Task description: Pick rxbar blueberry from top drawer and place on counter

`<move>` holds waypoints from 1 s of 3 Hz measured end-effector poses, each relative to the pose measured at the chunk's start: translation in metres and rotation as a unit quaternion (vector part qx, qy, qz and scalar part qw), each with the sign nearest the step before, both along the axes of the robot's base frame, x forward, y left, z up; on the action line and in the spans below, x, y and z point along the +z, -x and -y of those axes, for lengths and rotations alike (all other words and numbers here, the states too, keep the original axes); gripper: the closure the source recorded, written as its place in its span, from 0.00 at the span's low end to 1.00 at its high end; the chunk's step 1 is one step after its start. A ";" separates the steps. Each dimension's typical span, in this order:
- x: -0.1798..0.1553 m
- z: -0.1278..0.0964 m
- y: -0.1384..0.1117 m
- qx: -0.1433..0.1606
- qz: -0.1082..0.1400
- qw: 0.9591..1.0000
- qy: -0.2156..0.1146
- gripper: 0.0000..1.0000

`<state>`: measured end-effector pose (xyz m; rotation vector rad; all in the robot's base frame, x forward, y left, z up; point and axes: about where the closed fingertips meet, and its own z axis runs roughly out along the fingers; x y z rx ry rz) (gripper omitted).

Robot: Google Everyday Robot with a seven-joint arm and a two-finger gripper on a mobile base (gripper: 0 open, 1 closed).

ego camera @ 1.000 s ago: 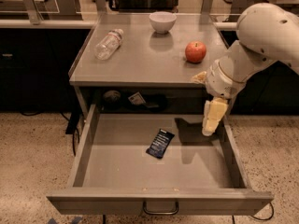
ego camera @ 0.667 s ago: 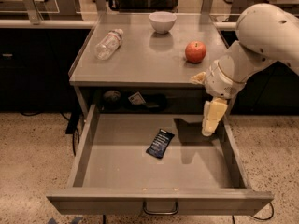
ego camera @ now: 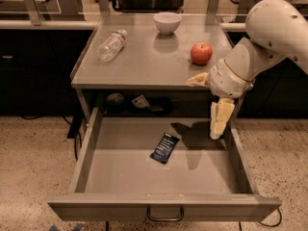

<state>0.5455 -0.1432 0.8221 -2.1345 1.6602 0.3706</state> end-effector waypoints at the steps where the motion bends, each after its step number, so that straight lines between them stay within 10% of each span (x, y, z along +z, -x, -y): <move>1: 0.000 0.000 0.000 0.000 0.000 1.000 0.000 0.00; 2: 0.001 -0.012 -0.002 0.033 0.028 0.999 0.004 0.00; 3: -0.012 -0.040 -0.003 0.133 0.051 0.990 -0.004 0.00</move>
Offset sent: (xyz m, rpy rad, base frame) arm 0.0043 0.0333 0.0069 -0.0249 -0.1752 0.1944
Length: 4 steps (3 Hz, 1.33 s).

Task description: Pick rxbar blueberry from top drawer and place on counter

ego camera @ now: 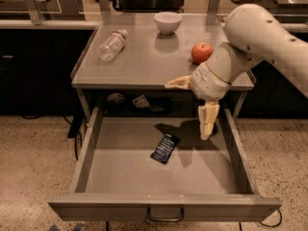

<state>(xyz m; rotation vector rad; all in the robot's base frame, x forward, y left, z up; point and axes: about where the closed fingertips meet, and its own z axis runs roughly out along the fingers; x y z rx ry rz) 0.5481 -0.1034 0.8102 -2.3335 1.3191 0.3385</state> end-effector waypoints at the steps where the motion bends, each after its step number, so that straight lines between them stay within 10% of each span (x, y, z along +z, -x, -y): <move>1: -0.033 -0.016 -0.001 0.107 -0.006 0.994 0.001 0.00; 4: -0.086 -0.020 0.003 0.080 0.025 0.994 0.072 0.00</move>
Offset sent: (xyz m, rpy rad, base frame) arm 0.0015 0.0145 -0.0266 -0.0026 0.0118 0.1731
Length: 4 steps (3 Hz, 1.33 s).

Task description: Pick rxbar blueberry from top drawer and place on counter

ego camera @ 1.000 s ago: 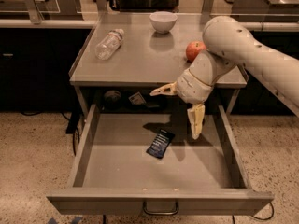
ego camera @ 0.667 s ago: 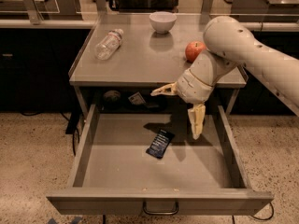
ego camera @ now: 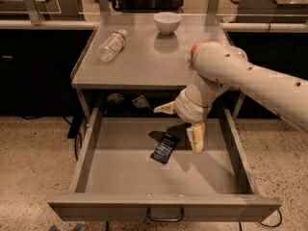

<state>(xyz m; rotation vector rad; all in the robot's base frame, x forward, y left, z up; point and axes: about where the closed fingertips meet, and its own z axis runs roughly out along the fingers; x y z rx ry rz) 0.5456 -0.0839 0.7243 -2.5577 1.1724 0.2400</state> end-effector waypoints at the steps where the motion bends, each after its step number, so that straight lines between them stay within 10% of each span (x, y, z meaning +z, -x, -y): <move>1: -0.008 -0.001 0.000 0.002 -0.006 1.000 0.001 0.00; 4: -0.077 -0.014 -0.017 0.000 -0.031 0.999 0.014 0.00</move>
Offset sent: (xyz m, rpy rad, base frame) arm -0.0003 0.0031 -0.0493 -0.0067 0.0759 0.0273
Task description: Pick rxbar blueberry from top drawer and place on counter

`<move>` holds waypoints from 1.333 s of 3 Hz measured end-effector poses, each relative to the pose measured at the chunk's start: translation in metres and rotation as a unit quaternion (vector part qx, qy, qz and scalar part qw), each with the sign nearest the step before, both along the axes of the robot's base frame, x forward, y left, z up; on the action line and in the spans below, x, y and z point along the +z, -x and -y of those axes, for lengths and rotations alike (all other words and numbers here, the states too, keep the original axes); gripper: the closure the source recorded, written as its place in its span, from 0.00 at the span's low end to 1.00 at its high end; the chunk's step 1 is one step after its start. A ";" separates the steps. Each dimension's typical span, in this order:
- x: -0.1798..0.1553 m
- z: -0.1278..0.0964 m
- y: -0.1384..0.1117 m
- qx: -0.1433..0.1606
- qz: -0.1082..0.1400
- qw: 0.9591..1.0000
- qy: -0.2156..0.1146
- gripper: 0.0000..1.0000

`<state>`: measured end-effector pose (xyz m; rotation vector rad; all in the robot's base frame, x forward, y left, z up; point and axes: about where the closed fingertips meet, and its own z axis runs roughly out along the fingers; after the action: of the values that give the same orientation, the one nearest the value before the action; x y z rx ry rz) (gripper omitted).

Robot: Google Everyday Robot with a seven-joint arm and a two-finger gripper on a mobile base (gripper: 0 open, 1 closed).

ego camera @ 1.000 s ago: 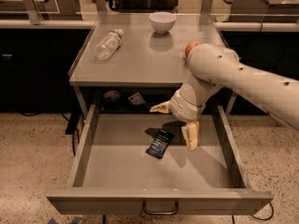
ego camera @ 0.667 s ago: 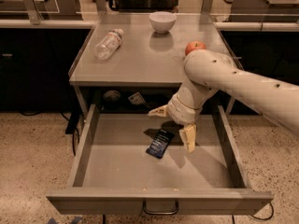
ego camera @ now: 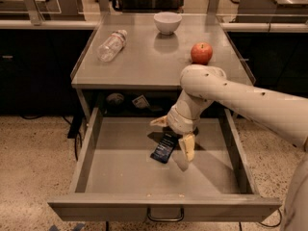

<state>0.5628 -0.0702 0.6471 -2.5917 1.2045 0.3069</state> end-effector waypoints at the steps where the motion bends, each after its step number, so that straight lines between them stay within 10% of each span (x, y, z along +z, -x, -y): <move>1: -0.050 -0.021 -0.007 -0.015 -0.010 1.000 -0.016 0.00; 3: -0.066 -0.024 -0.009 -0.019 -0.064 0.998 0.005 0.00; 4: -0.074 -0.023 -0.012 -0.025 -0.052 0.998 -0.003 0.15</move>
Offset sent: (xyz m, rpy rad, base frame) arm 0.0180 0.0404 -0.0795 0.0751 0.0413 -0.0258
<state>0.5751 -0.0473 0.5728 -2.5642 1.2996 0.4396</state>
